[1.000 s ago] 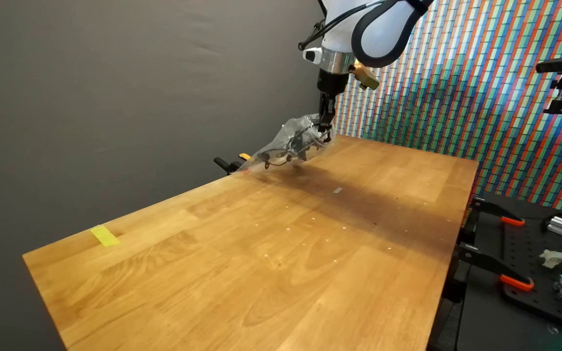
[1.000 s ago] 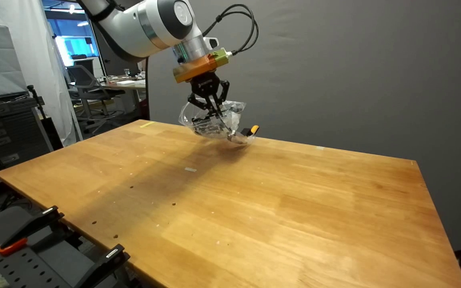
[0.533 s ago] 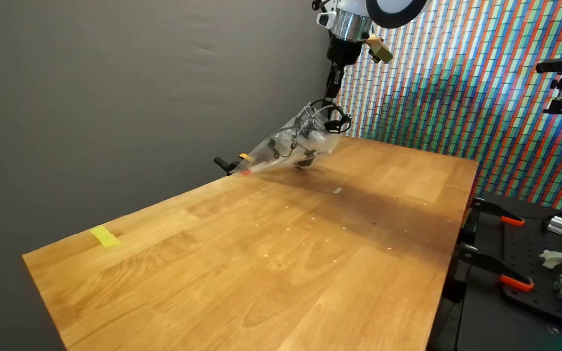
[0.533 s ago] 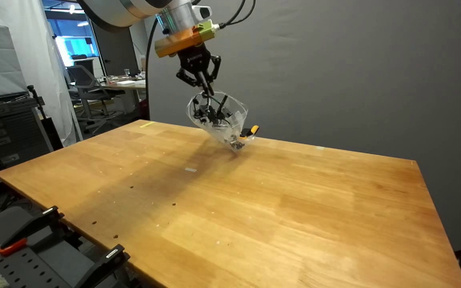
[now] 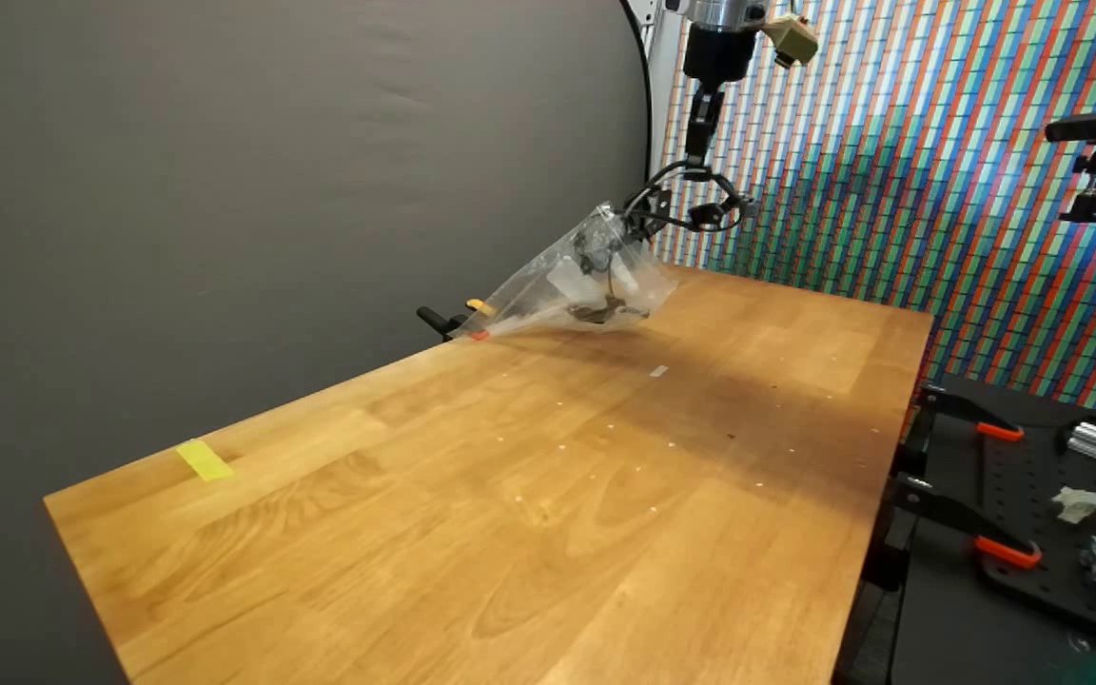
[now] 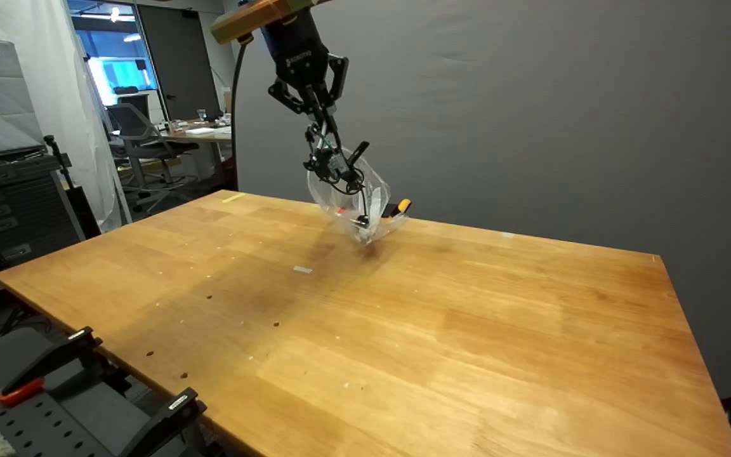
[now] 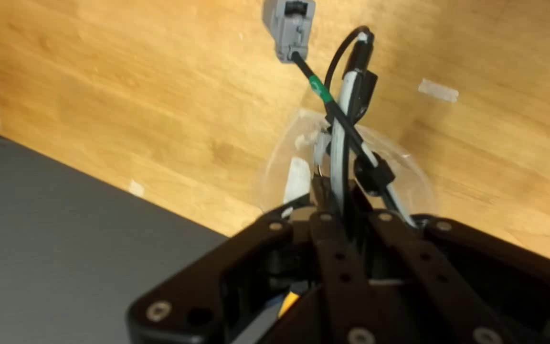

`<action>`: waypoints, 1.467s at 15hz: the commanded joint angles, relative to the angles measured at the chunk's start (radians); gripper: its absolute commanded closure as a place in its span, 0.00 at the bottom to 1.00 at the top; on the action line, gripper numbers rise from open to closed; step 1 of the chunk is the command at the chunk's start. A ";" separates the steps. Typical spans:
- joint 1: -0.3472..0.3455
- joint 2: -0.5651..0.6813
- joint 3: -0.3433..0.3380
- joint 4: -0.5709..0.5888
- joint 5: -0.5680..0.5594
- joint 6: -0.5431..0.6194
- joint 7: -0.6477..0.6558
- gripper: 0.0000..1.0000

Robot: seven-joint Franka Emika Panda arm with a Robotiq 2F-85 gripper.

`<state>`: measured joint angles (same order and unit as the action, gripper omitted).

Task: Take the object from the plastic and put it on the table

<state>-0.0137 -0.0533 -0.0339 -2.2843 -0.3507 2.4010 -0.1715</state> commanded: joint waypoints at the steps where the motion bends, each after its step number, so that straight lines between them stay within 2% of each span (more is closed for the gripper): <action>1: -0.020 -0.083 0.006 -0.004 -0.063 -0.184 0.118 0.97; 8: -0.014 -0.125 0.014 0.051 -0.013 -0.580 0.104 0.97; 13: -0.002 -0.094 0.015 0.116 0.065 -0.853 0.034 0.97; 22: 0.022 0.091 0.029 0.246 0.338 -1.148 -0.047 0.97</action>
<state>0.0011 -0.0434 -0.0126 -2.1254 -0.0887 1.3575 -0.1900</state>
